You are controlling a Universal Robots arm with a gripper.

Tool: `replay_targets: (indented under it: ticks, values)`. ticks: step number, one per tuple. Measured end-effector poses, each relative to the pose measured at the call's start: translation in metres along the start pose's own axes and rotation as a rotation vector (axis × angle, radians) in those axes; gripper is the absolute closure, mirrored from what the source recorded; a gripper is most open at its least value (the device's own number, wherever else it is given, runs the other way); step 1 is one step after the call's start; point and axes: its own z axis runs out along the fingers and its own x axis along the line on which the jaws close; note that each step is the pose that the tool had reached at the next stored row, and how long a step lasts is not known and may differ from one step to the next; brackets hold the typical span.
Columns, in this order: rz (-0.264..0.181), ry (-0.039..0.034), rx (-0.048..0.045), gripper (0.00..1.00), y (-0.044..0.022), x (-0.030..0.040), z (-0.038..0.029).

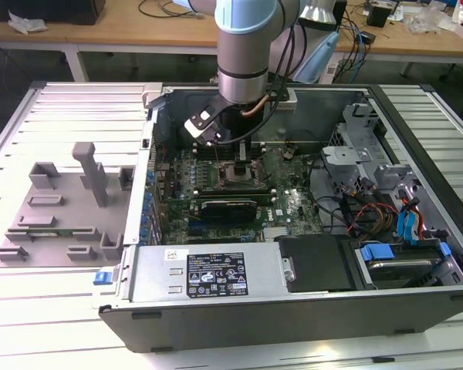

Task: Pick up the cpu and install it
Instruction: 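Place the cpu into insertion slot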

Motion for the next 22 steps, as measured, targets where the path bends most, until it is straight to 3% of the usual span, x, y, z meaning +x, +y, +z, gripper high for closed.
replay_targets:
  ticks: [7, 10, 22]
  values:
    - [0.003, -0.0001, 0.0004, 0.89, -0.0003, 0.0, 0.0026]
    - [0.041, -0.002, 0.0014, 0.89, -0.0003, -0.0001, 0.0029]
    - [0.047, -0.0024, 0.0015, 0.89, -0.0003, -0.0007, 0.003]
